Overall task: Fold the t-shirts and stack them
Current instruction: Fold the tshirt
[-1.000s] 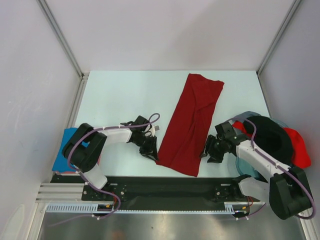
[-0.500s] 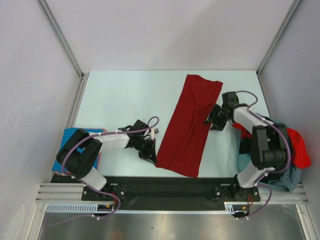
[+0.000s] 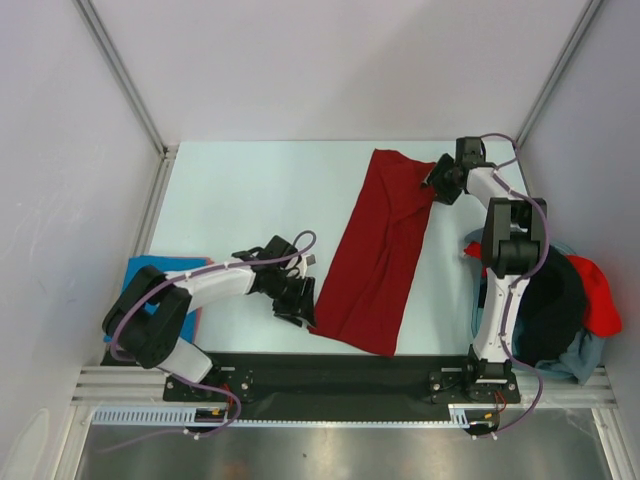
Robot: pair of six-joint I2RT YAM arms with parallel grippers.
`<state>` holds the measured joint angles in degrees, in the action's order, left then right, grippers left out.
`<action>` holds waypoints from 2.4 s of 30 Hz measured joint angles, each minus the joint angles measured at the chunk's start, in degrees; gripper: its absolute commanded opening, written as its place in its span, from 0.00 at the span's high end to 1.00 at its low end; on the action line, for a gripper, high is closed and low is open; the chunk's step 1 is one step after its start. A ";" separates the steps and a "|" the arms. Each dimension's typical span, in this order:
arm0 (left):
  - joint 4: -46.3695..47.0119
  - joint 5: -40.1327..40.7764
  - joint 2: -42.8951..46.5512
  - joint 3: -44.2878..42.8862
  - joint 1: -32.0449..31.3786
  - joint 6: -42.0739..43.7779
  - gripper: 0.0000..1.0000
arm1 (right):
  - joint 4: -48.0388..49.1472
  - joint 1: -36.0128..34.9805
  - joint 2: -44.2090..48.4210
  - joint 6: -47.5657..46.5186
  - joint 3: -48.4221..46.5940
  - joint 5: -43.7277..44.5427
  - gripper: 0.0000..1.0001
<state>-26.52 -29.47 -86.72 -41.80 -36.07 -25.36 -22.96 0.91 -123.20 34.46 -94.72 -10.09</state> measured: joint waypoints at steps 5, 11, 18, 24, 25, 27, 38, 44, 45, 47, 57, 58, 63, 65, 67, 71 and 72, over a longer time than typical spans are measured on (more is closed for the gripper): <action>-2.84 2.43 2.56 -2.01 0.17 0.37 0.48 | -0.22 0.76 -7.61 -0.02 -7.98 2.71 0.40; -4.44 3.67 3.28 -5.81 2.84 2.14 0.48 | -0.22 0.81 -11.76 -0.02 -14.21 5.18 0.43; -6.14 3.69 2.21 -7.04 8.94 4.15 0.48 | 0.59 0.52 -21.14 -0.39 -27.47 3.96 0.70; -6.93 3.26 -1.14 -8.68 10.97 4.50 0.48 | 2.51 -1.55 -25.92 -0.07 -33.42 3.72 0.87; -6.97 3.17 -1.62 -9.07 10.97 4.50 0.48 | 3.15 -2.10 -26.23 0.17 -33.68 3.82 0.88; -7.04 2.82 -2.58 -9.88 10.97 4.50 0.48 | 4.24 -3.21 -26.88 1.11 -34.21 4.28 0.89; -4.44 -0.85 -6.99 -11.26 10.97 2.91 0.48 | 8.09 -6.64 -34.99 4.61 -45.55 5.29 0.88; -2.43 -2.34 -7.08 -10.97 10.97 0.85 0.48 | 8.55 -5.75 -35.23 4.57 -45.64 4.37 0.86; -1.79 -2.47 -7.08 -10.64 10.97 0.31 0.48 | 8.50 -5.44 -35.52 4.46 -46.05 3.85 0.84; -0.76 -2.73 -7.04 -9.57 10.97 -0.68 0.48 | 8.35 -4.76 -36.37 3.78 -47.47 2.36 0.76; 3.19 -2.86 -2.78 -1.70 10.23 -6.25 0.48 | 6.03 -2.43 -35.71 -0.59 -48.26 -2.75 0.59; 3.96 -2.89 -2.08 -0.83 9.97 -6.82 0.47 | 4.11 -2.14 -35.04 -0.96 -48.22 -2.84 0.55; 8.09 -3.37 -0.61 2.05 7.78 -10.36 0.47 | -4.04 -0.66 -26.21 -3.56 -38.84 -2.34 0.48; 9.97 -3.56 -0.61 2.82 6.56 -11.61 0.47 | -5.73 0.44 -18.84 -4.11 -29.53 -2.10 0.47; 11.58 -3.67 -0.66 3.19 5.09 -12.72 0.47 | -7.13 1.53 -10.82 -4.35 -19.87 -2.19 0.46; 14.93 -3.69 -1.81 3.23 2.08 -14.25 0.46 | -6.82 3.06 6.99 -4.52 0.39 -2.93 0.45; 15.69 -3.69 -2.40 3.23 1.22 -14.64 0.46 | -6.05 2.93 11.30 -4.46 5.46 -3.61 0.45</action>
<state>-10.83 -33.17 -89.12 -38.57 -34.85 -40.01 -29.02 3.84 -111.90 30.00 -89.25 -13.69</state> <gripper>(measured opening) 0.533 0.548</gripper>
